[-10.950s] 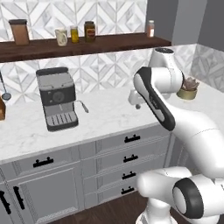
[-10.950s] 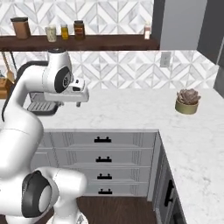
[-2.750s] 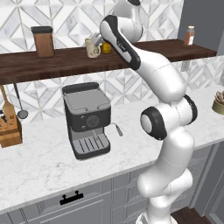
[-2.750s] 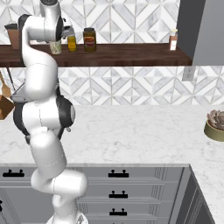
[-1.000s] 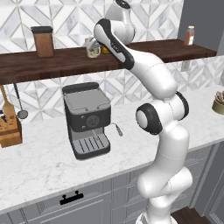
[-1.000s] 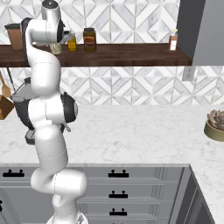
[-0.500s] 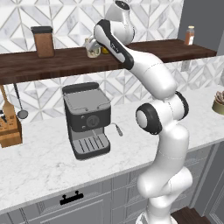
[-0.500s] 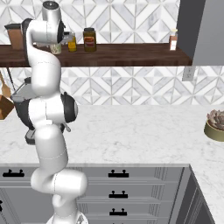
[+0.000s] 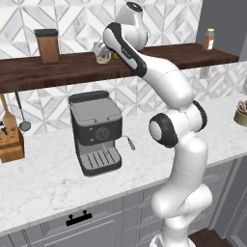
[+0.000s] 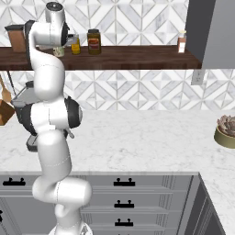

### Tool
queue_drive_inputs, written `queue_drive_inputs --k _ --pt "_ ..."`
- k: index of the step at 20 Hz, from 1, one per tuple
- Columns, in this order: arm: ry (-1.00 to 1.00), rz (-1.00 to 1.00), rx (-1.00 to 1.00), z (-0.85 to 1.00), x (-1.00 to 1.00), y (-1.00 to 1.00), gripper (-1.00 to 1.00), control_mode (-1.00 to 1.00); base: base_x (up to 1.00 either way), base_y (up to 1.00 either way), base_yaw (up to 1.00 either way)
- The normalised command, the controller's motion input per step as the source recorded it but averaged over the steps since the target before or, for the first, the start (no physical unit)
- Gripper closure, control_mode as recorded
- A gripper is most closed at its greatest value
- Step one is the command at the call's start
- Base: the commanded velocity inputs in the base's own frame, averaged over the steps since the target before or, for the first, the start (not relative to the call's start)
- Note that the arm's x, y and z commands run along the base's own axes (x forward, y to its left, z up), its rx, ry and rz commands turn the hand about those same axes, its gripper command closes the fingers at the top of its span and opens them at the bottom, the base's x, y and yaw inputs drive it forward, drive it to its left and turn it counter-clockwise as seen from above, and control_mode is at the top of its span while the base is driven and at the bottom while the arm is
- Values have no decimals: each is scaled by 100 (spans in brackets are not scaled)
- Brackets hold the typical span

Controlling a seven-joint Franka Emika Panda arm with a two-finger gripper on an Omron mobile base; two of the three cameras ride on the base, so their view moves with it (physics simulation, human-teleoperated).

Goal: Gather all objects into one cabinet and sort the glasses and bowls to opposite sides.

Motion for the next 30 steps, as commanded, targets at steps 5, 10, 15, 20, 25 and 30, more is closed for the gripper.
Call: queue_drive_inputs --k 5,10,15,20,25,30 --pt "0 0 0 -1 0 1 100 -100 0 0 0" --pt "0 0 0 -3 -4 12 100 -100 0 0 0" --pt "0 0 3 42 -73 -55 100 -100 0 0 0" --pt "0 0 4 65 -100 -72 100 -100 0 0 0" --pt "1 0 5 1 -100 -71 100 -100 0 0 0" --pt "0 0 4 -72 -100 -50 100 -100 0 0 0"
